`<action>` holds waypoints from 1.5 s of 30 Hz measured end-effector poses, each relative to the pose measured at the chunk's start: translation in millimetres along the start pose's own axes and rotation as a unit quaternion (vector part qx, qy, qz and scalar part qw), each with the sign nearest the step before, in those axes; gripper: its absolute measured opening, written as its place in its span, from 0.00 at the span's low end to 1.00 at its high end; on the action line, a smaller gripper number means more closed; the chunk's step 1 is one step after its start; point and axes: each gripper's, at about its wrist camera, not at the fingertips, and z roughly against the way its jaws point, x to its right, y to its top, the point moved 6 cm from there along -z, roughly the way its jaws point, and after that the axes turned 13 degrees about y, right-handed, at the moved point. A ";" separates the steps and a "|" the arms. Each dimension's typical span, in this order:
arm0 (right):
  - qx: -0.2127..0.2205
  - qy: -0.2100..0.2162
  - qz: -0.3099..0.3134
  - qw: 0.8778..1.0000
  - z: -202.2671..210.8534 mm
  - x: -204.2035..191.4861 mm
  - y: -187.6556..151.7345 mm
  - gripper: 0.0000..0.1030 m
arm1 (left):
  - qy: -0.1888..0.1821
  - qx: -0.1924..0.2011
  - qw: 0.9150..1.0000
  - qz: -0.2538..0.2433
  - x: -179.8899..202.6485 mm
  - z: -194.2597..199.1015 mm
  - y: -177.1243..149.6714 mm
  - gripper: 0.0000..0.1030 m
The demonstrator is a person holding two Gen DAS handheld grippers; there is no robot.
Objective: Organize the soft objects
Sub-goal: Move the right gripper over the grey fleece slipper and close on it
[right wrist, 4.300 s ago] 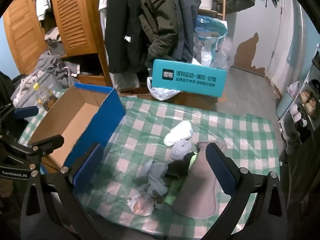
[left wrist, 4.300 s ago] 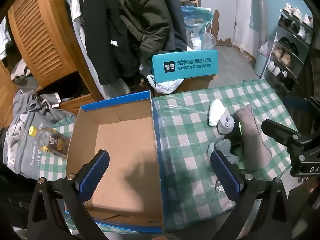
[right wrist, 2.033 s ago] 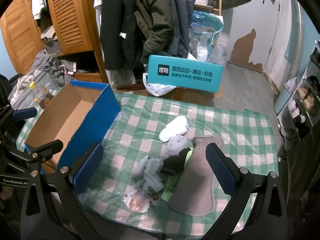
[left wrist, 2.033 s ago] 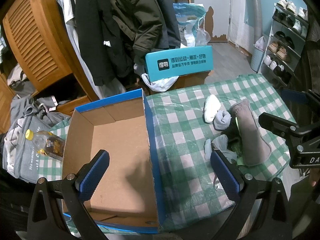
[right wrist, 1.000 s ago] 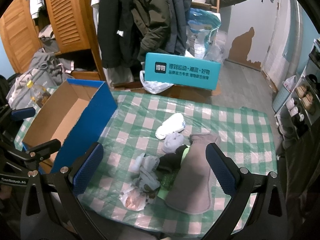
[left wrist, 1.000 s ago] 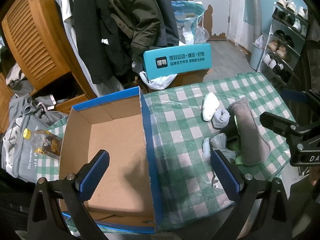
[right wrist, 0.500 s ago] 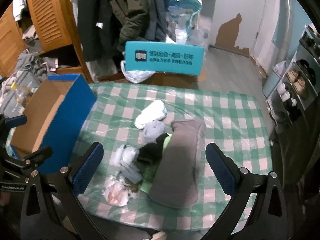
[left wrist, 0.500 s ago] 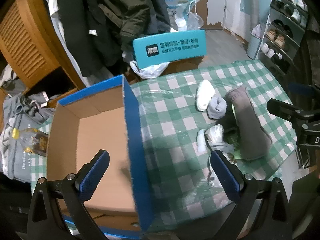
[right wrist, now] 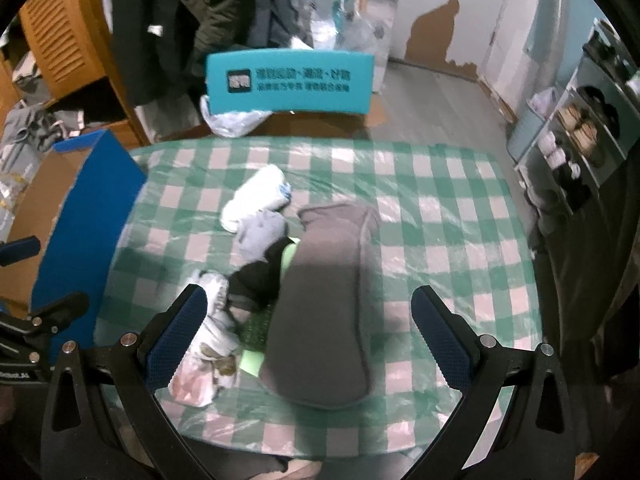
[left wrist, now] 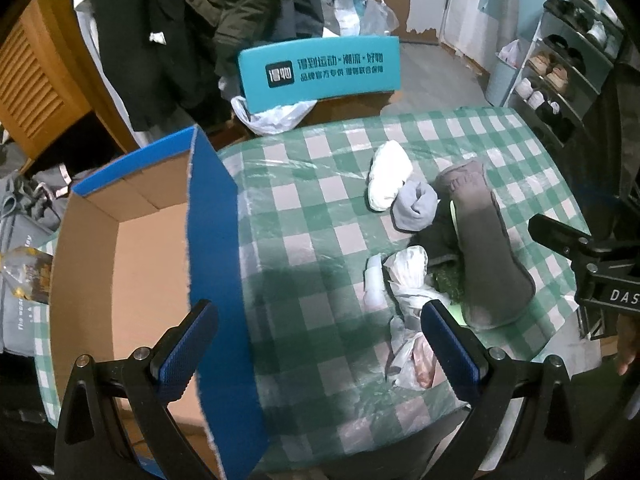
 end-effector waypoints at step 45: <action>-0.129 -0.015 -0.032 0.991 -101.8 49.8 -48.4 0.67 | -0.022 -0.097 0.994 -0.038 47.2 -108.7 -5.2 0.76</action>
